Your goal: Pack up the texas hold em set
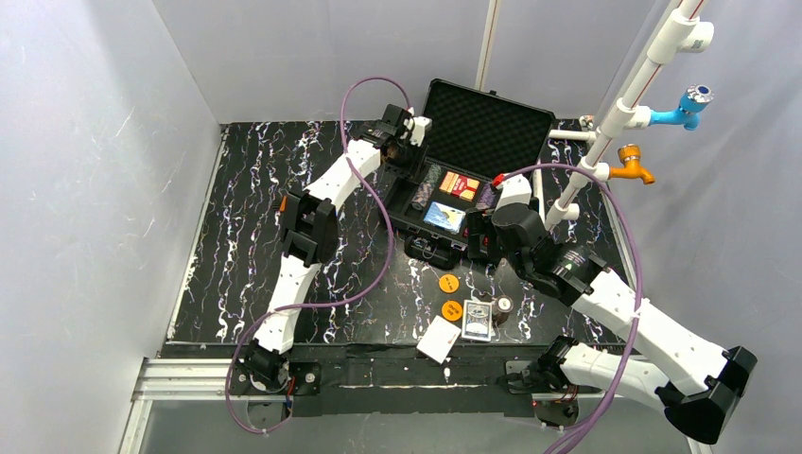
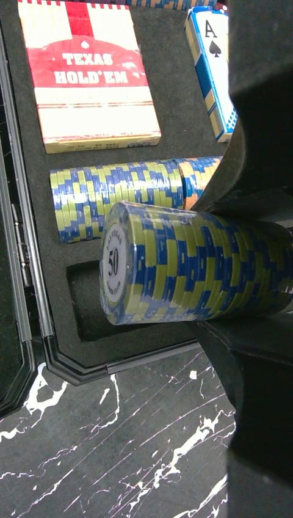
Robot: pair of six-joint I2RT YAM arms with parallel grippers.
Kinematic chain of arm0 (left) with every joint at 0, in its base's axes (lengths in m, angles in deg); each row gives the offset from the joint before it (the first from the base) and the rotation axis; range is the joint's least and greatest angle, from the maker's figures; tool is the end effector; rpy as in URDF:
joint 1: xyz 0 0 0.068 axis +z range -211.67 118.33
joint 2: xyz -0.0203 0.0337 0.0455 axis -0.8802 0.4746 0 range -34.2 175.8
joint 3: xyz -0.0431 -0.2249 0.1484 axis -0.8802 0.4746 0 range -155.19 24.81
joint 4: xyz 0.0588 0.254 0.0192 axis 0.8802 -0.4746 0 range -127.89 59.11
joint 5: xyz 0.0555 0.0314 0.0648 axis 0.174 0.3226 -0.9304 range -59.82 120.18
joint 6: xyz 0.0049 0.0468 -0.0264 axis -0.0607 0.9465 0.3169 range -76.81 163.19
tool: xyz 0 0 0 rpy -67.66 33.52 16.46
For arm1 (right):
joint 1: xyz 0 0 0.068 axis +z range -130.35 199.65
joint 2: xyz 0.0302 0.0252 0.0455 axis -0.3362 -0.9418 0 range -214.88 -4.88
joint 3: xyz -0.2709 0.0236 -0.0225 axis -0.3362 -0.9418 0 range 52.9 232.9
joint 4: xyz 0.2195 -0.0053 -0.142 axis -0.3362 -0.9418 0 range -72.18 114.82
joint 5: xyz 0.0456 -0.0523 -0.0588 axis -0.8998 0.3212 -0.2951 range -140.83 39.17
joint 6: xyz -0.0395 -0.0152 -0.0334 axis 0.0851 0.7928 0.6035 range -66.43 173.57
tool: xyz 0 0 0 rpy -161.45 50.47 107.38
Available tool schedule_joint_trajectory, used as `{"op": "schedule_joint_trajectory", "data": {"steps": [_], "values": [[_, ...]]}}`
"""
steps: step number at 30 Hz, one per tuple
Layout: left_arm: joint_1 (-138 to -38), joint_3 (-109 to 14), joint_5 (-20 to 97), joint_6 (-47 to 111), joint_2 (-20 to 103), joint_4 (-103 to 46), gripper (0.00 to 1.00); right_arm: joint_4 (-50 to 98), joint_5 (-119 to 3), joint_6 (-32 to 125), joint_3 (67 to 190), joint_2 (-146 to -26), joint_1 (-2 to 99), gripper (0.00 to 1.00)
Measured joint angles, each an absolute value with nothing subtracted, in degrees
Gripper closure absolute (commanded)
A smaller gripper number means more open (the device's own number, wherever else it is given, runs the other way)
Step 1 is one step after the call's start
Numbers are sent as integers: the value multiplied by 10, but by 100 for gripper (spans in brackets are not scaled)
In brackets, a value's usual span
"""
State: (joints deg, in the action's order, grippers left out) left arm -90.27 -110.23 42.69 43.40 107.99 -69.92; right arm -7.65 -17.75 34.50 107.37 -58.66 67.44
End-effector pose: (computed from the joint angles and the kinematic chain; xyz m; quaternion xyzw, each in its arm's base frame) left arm 0.4830 -0.2723 0.2259 0.2688 0.8831 -0.1890 0.3349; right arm 0.1464 0.1324 0.3347 -0.0735 0.8457 0.0494 0.5263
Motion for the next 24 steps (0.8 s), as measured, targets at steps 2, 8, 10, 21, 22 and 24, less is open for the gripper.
{"op": "schedule_joint_trajectory", "data": {"steps": [2,8,10,21,22,24], "values": [[-903,-1102,427,428,1080,-699,76,-77,-178,345,1074,-585,674,2],[-903,-1102,426,416,1080,-698,48,-76,-178,345,1074,-580,674,1],[-903,-1102,424,414,1080,-693,43,-77,-178,345,1074,-580,674,1],[-903,-1092,404,409,1074,-657,37,-77,-179,345,1074,-577,674,2],[-903,-1090,405,408,1073,-655,38,-77,-180,345,1074,-577,674,1],[-903,-1082,405,406,1067,-654,40,-77,-180,345,1074,-577,674,2]]}}
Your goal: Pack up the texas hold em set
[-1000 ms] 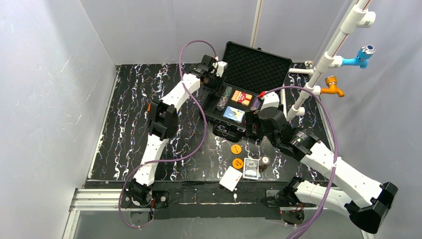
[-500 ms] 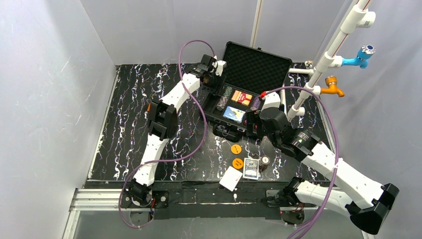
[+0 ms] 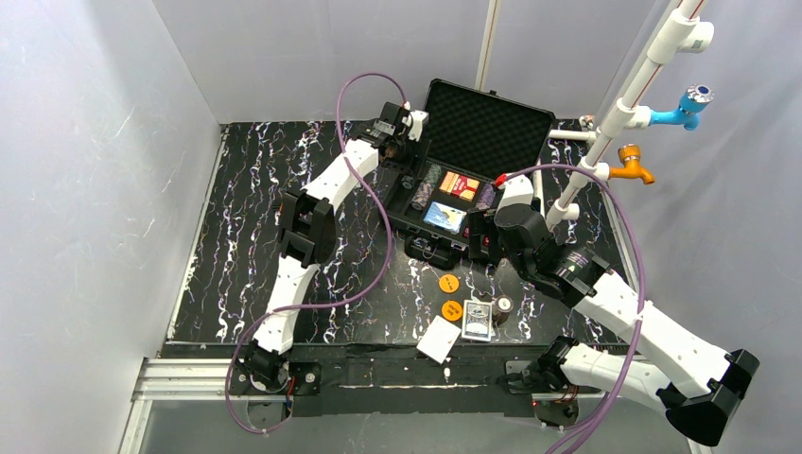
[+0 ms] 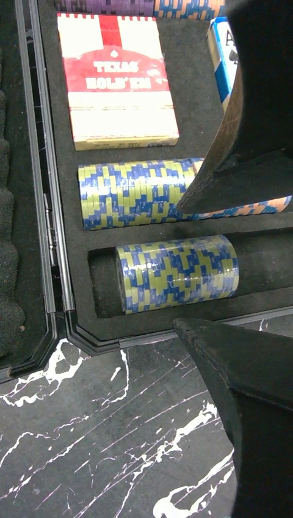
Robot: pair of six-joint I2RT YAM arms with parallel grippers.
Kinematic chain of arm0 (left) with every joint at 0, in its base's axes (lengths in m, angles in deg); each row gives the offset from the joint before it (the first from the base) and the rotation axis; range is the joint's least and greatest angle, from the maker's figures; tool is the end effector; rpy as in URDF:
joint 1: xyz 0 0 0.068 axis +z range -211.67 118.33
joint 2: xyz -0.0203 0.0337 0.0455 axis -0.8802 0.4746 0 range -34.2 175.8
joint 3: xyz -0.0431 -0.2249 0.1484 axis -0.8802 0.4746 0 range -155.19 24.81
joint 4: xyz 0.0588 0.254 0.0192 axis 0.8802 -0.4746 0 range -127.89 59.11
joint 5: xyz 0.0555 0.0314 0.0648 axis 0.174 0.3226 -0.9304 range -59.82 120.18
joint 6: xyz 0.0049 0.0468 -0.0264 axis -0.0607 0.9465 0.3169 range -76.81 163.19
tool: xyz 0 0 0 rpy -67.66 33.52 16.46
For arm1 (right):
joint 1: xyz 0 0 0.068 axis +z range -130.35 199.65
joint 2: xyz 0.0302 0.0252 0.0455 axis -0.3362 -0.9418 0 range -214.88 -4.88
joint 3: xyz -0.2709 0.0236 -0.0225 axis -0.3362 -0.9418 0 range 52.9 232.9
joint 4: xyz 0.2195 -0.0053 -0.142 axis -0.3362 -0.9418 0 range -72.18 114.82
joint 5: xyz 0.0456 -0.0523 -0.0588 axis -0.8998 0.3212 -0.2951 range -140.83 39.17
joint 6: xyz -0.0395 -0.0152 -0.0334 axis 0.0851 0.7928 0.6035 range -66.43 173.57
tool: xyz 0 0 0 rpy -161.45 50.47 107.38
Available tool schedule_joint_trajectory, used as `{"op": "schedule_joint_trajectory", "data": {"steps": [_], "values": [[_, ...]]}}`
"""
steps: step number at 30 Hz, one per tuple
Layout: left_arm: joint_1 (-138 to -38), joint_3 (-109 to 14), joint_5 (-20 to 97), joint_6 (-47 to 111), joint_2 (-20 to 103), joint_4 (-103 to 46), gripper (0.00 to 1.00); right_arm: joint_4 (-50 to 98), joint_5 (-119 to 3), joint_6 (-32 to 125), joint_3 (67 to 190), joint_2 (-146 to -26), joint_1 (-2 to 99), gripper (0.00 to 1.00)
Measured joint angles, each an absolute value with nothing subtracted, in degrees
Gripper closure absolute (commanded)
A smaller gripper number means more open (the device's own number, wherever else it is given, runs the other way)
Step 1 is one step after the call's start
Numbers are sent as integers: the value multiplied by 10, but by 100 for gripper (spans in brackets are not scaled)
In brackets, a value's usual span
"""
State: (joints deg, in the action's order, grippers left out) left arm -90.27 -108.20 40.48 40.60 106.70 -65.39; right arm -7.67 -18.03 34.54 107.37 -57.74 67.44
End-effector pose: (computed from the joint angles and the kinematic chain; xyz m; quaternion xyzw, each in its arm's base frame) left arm 0.4853 -0.2720 0.2323 0.2404 0.8797 -0.1872 0.3652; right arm 0.1440 0.1299 0.3375 -0.0723 0.8429 0.0556 0.5303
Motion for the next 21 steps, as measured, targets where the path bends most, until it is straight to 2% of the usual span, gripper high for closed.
{"op": "schedule_joint_trajectory", "data": {"steps": [11,15,21], "values": [[-903,-941,406,397,932,-640,67,-77,-183,345,1074,-577,674,2],[-903,-888,405,403,885,-632,71,-77,-187,345,1073,-577,674,2],[-903,-874,402,406,885,-628,77,-78,-194,343,1066,-577,674,2]]}}
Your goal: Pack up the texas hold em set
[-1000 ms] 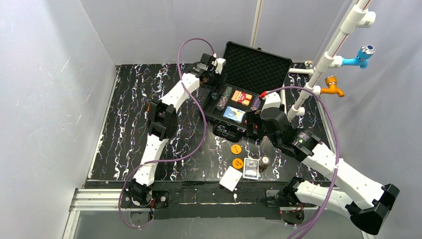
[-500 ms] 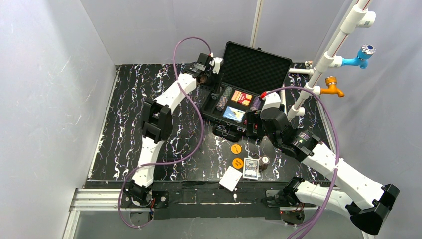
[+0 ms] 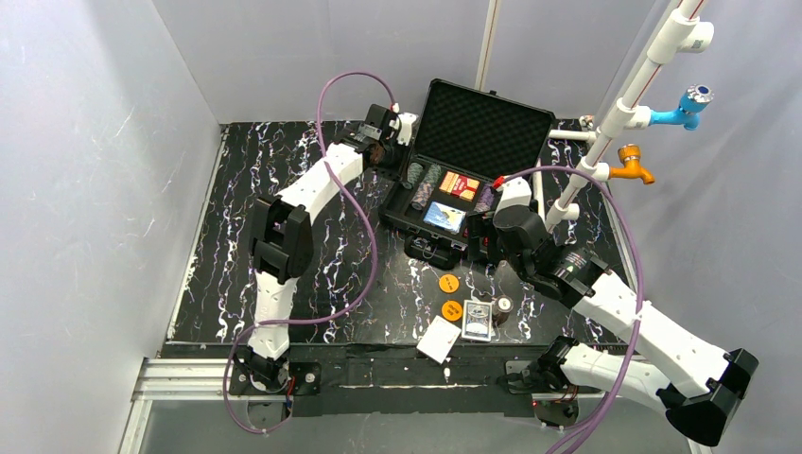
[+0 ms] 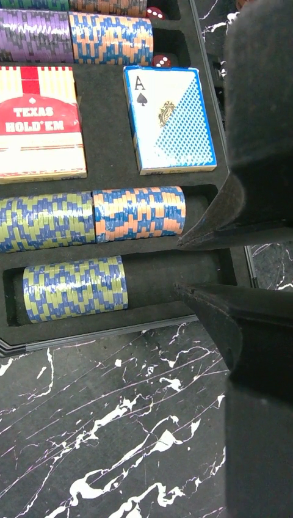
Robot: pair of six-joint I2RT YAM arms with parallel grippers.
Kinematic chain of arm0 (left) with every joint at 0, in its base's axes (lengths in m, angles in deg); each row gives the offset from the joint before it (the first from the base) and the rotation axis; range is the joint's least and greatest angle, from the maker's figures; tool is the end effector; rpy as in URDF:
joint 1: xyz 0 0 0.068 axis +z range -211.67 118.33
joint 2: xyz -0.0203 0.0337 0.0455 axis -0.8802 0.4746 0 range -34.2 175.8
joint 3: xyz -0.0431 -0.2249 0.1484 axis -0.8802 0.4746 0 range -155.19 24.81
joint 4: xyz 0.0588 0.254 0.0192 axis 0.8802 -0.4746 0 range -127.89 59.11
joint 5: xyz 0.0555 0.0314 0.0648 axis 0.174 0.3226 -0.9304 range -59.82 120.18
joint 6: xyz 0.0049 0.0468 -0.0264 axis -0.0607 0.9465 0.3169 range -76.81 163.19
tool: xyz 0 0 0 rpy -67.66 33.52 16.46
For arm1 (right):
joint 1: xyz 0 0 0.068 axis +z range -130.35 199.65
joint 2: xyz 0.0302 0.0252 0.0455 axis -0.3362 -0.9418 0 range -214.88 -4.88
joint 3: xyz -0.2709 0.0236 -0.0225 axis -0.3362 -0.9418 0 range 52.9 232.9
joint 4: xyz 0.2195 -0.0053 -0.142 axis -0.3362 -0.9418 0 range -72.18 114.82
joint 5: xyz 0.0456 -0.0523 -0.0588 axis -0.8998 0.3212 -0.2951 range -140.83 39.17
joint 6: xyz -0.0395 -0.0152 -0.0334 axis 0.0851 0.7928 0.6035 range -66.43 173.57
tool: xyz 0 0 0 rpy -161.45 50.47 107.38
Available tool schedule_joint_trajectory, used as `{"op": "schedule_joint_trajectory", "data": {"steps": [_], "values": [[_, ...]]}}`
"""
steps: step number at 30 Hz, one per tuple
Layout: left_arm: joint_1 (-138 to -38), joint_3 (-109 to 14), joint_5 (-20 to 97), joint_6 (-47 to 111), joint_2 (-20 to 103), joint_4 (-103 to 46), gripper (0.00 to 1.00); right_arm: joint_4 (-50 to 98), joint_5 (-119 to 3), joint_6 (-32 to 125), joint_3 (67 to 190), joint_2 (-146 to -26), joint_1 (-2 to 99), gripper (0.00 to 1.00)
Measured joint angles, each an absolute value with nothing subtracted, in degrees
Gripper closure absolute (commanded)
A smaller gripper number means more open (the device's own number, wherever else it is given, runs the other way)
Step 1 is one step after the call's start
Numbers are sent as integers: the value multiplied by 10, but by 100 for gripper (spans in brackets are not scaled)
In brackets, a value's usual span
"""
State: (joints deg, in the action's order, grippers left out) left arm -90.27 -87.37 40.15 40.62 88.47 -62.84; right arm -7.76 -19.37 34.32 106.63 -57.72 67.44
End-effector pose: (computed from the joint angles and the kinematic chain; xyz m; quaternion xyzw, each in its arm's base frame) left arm 0.4314 -0.2424 0.2766 0.2395 0.8803 -0.1846 0.3656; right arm 0.1437 0.1306 0.3329 -0.0792 0.8472 0.0616 0.5217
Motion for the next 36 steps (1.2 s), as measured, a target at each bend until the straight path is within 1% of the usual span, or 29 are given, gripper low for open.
{"op": "schedule_joint_trajectory", "data": {"steps": [4,10,18,23,34,35,36], "values": [[-903,-874,400,405,893,-624,82,-77,-194,343,1065,-577,674,1],[-903,-874,400,401,915,-622,85,-77,-194,343,1063,-574,674,2],[-903,-876,398,396,923,-615,87,-76,-193,343,1060,-570,674,1],[-903,-900,398,394,944,-608,88,-78,-193,343,1055,-565,674,1],[-903,-943,398,381,1010,-627,88,-80,-186,343,1055,-549,674,2],[-903,-949,398,380,1014,-628,87,-80,-186,343,1055,-549,674,1],[-903,-971,401,376,1024,-636,81,-81,-184,343,1051,-548,674,2]]}}
